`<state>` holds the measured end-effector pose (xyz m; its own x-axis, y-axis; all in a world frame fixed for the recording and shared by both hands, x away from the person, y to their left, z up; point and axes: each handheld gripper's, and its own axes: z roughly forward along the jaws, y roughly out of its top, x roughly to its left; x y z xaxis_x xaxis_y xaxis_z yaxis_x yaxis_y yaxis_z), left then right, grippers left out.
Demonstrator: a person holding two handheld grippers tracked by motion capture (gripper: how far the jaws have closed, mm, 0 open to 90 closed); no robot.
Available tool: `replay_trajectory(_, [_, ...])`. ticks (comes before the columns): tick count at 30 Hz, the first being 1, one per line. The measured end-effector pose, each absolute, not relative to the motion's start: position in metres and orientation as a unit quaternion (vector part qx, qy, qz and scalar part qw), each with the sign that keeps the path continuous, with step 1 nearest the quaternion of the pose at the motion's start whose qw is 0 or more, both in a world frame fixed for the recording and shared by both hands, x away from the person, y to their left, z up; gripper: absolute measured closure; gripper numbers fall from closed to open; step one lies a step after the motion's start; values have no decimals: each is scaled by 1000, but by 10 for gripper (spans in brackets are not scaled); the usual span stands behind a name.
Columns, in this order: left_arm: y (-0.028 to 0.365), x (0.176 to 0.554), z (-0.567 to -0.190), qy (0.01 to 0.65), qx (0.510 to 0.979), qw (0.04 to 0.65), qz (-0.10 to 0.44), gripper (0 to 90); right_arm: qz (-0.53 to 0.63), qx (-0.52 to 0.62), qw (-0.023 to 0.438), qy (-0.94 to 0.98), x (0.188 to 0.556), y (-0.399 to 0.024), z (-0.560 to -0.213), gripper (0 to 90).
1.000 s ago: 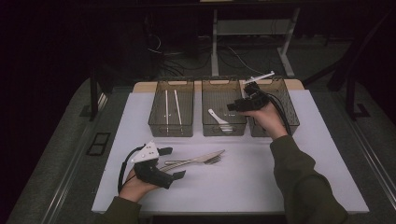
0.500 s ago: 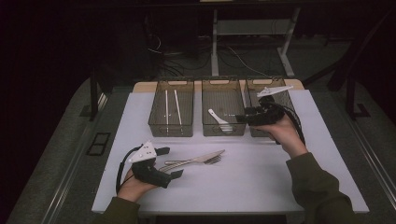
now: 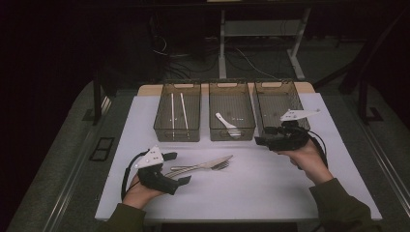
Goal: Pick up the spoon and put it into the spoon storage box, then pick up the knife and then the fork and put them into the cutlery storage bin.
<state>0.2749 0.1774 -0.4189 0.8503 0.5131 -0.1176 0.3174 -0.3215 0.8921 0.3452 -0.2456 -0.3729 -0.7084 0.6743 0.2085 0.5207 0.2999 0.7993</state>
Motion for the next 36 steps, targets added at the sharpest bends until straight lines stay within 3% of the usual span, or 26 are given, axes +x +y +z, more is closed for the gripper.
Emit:
replay_trajectory(26, [181,280,-416,253,813,514,100,39,487,349,106,794,281,-275,-415,244])
replay_trajectory(36, [178,293,-412,239,819,512,100,139,480,358,117,792,265,-285,-422,241])
